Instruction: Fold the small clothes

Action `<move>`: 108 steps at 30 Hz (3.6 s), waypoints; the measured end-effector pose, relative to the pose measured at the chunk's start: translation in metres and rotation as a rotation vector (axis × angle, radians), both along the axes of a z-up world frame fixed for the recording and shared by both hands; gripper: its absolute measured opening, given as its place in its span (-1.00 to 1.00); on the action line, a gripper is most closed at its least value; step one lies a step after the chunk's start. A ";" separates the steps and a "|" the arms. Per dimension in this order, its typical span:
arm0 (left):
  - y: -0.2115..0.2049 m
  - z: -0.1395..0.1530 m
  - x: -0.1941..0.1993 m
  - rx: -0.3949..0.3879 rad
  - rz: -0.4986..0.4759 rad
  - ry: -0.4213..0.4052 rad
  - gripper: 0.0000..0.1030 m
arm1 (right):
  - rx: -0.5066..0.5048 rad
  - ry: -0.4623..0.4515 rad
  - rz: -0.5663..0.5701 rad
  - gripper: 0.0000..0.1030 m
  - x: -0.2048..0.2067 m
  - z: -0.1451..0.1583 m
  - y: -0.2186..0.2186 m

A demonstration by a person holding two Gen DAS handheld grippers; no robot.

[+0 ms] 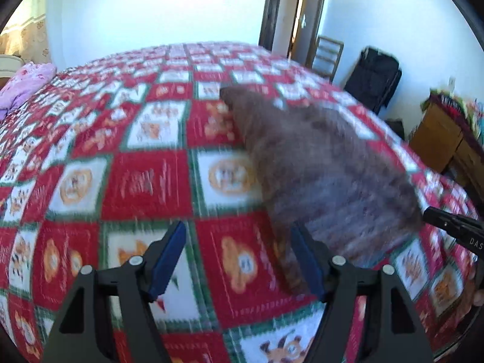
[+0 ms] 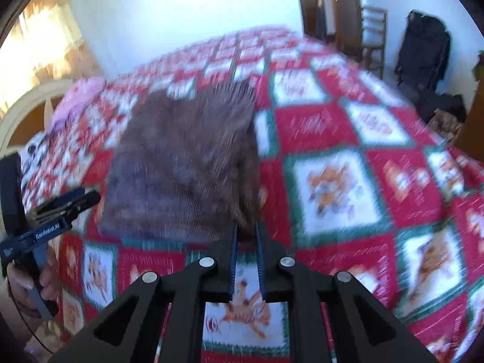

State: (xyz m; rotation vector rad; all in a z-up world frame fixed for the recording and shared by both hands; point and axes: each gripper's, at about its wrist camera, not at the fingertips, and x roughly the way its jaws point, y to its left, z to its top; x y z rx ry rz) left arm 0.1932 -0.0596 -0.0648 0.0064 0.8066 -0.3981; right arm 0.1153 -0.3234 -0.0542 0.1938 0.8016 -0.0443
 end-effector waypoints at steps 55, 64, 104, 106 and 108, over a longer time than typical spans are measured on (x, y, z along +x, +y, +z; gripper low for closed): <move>-0.043 0.047 0.098 0.058 -0.086 0.009 0.99 | 0.204 -0.069 -0.106 0.31 0.098 0.007 -0.038; -0.067 -0.021 0.108 -0.014 -0.029 0.198 0.98 | 0.168 0.053 0.024 0.31 0.151 -0.043 -0.020; -0.058 0.014 0.050 -0.035 -0.087 -0.016 -0.43 | -0.052 -0.183 0.103 -0.46 0.079 0.028 0.100; -0.052 0.025 0.035 -0.035 -0.097 -0.058 -0.43 | -0.069 -0.208 0.103 -0.46 0.065 0.036 0.108; -0.049 0.035 0.022 -0.023 -0.109 -0.094 -0.43 | -0.088 -0.231 0.100 -0.47 0.048 0.045 0.116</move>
